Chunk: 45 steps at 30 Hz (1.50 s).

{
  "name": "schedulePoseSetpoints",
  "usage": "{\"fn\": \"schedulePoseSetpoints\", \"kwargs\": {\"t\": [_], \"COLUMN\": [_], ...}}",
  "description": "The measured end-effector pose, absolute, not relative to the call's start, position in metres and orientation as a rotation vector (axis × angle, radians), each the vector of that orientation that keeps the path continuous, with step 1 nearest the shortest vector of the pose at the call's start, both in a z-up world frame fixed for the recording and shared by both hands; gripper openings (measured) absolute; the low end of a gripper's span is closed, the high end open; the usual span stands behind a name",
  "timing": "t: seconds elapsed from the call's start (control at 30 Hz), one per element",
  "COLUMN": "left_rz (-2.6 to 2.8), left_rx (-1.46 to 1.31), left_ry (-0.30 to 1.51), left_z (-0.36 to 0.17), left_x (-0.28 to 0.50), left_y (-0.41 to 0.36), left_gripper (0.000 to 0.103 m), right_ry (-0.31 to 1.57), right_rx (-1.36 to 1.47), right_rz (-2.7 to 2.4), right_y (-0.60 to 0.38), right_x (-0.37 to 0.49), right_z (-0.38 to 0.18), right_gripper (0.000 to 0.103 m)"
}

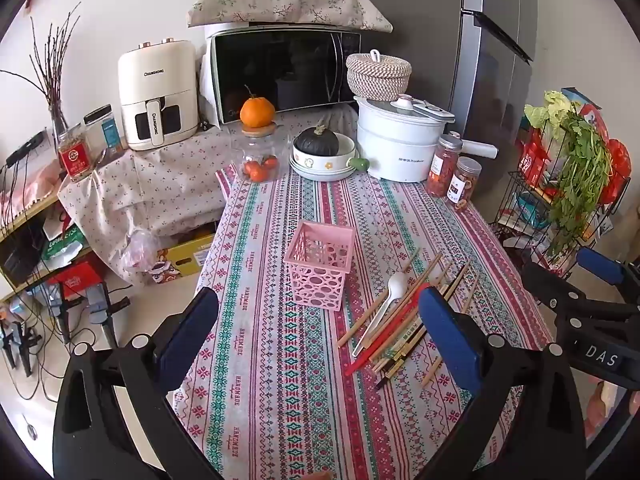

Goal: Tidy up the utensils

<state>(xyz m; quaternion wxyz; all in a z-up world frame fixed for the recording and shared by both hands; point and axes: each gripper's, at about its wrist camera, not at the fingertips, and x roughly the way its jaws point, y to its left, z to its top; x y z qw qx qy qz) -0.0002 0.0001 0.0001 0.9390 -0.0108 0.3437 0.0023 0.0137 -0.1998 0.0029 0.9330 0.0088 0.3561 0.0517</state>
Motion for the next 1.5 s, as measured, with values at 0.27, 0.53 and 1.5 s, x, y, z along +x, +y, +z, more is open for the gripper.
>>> {"fn": "schedulePoseSetpoints", "kwargs": {"t": [0.27, 0.53, 1.5], "left_rz": [0.004, 0.000, 0.000], "left_rx": [-0.015, -0.016, -0.016], "left_ry": [0.716, 0.725, 0.736], "left_z": [-0.0048, -0.0055, -0.0074], "left_x": [-0.0020, -0.0007, 0.0019], "left_y": [-0.0029, -0.0013, 0.0020], "left_gripper": [0.096, 0.096, 0.096], "right_ry": [0.723, 0.729, 0.730], "right_rx": [0.007, 0.011, 0.010], "right_rz": [0.098, 0.104, 0.104], "right_y": [-0.1990, -0.1998, -0.1983], "right_x": [0.0138, 0.0140, 0.0147], "right_z": [0.0030, 0.0026, -0.0001], "right_gripper": [0.097, 0.097, 0.097]}}
